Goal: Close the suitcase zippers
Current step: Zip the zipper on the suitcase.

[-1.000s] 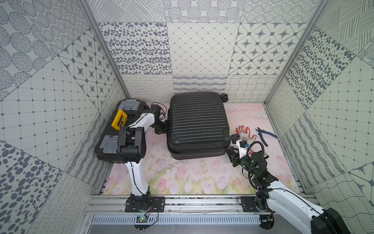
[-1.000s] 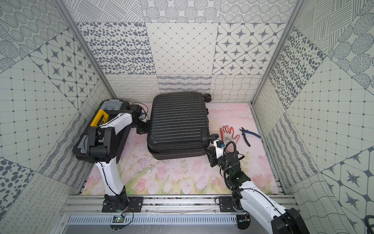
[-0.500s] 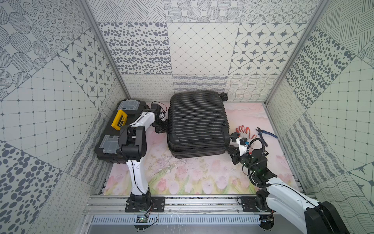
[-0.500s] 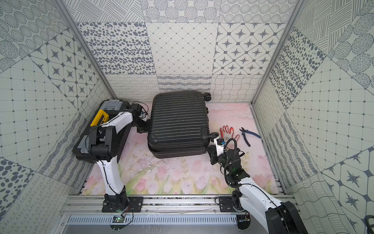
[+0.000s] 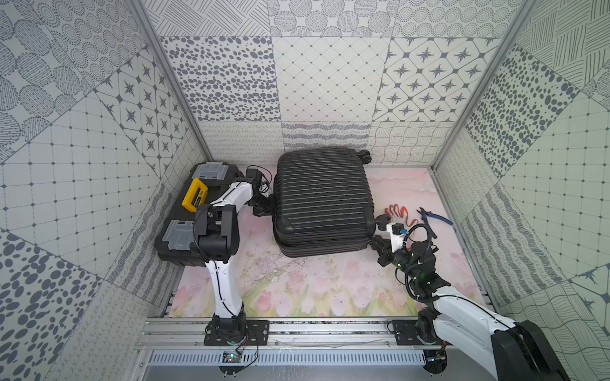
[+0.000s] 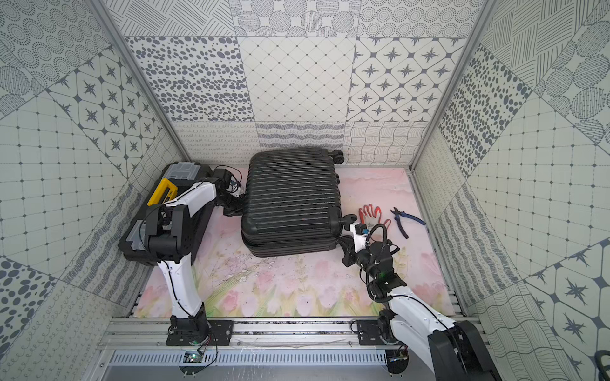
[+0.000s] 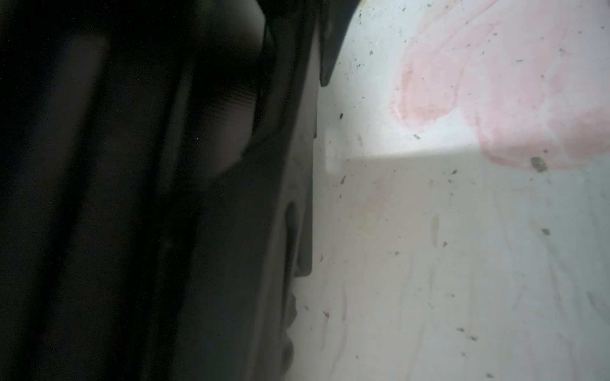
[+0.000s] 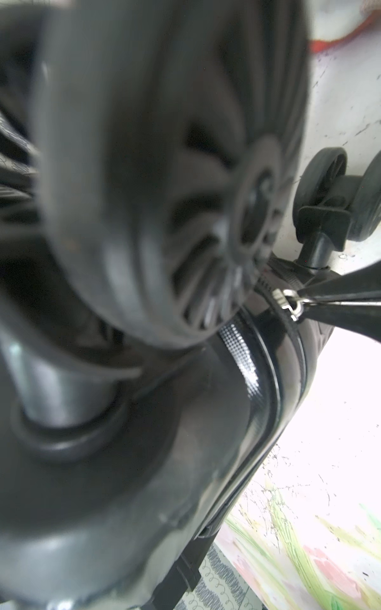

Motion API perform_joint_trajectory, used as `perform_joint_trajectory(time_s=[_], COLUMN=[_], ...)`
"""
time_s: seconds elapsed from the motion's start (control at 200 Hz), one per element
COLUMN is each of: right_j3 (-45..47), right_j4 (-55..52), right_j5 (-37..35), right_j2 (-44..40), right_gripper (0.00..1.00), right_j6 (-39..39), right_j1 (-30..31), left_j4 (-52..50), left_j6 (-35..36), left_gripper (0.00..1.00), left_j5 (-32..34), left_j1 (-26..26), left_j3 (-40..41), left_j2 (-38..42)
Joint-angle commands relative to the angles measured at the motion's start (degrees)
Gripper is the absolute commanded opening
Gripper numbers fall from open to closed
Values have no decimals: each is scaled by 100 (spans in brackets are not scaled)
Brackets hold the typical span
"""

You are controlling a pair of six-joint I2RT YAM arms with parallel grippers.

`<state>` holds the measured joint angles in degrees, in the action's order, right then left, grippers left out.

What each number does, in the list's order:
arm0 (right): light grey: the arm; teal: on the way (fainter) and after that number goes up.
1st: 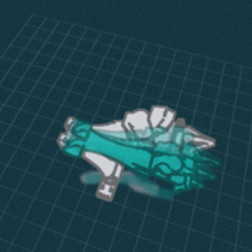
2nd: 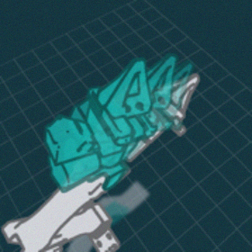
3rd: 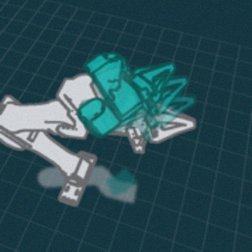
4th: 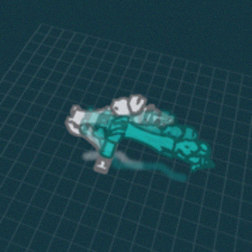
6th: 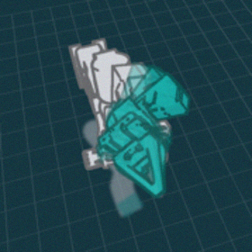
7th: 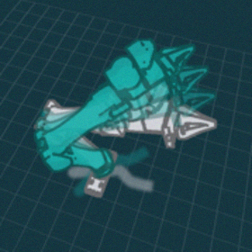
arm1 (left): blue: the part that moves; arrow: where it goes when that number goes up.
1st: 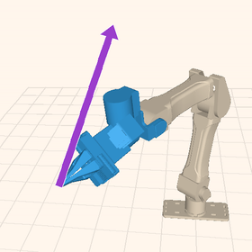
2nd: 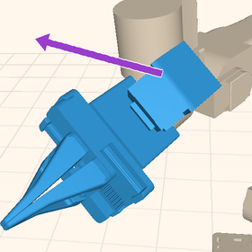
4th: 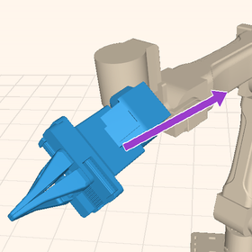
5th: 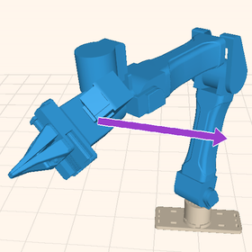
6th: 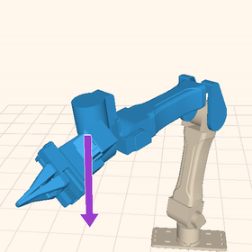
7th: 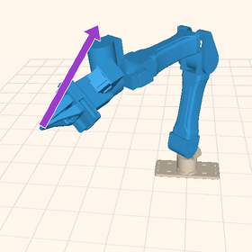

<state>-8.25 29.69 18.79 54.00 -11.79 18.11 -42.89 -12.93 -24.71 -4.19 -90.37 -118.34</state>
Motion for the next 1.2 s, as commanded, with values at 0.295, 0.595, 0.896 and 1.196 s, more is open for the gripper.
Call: perform_joint_trajectory(time_s=[0.295, 0.595, 0.896, 1.196], right_j3=[-233, -541, -1294, -1916], right_j4=[-857, -1940, -2119, -1928], right_j5=[696, -92, -428, -390], right_j2=[-601, -972, -139, 597], right_gripper=[0, 0, 0, 0], right_j6=[86, 772, 1419, 1740], right_j1=[123, 1428, 2414, 2928], left_j4=[-209, 130, 283, 1099], left_j6=[-216, -985, -1412, -2547], left_gripper=[0, 0, 0, 0], left_j5=[265, 611, 530, 129], left_j1=[-2, -56, -282, -678], left_j3=[196, 490, 709, 1800], left_j2=[-62, 168, 525, 1299])
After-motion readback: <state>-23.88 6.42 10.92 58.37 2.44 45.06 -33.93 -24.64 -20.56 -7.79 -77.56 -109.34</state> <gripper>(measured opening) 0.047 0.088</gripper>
